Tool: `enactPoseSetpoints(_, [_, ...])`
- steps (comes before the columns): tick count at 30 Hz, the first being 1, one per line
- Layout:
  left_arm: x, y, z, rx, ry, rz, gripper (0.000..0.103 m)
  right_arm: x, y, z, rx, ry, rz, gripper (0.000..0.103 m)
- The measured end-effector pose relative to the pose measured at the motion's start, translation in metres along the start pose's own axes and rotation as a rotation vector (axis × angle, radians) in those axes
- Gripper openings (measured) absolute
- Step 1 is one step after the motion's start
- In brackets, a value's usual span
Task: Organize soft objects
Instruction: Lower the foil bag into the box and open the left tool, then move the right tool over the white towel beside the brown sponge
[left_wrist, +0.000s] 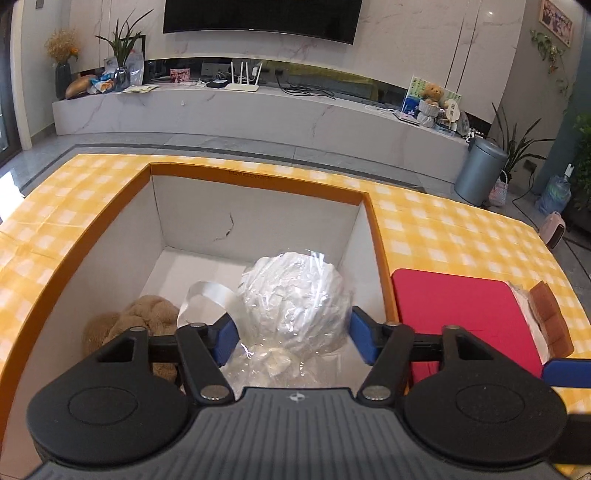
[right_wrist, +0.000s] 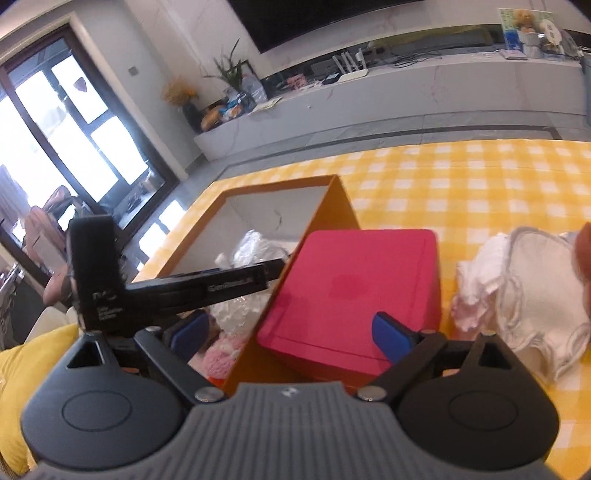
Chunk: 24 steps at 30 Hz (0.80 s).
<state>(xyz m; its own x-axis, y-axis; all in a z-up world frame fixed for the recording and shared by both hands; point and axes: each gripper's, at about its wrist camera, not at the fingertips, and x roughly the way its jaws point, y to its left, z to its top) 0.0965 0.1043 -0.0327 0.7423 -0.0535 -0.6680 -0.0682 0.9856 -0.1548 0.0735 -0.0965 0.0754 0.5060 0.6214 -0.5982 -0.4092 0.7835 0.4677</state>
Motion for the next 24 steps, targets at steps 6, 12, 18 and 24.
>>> enactPoseSetpoints(6, [-0.004,-0.005,0.0,0.014,-0.027,0.042,0.095,-0.001,-0.007,-0.001,0.014,-0.016,-0.031,0.093])
enactPoseSetpoints(12, [-0.009,-0.01,-0.002,0.047,-0.029,0.075,0.096,-0.007,-0.009,0.001,0.01,-0.038,-0.059,0.093])
enactPoseSetpoints(18, [-0.012,-0.016,-0.001,0.112,-0.047,0.12,0.096,-0.02,-0.016,0.003,0.022,-0.073,-0.089,0.093])
enactPoseSetpoints(24, [-0.023,-0.023,-0.002,0.172,-0.075,0.133,0.096,-0.035,-0.028,0.0,0.033,-0.104,-0.146,0.093])
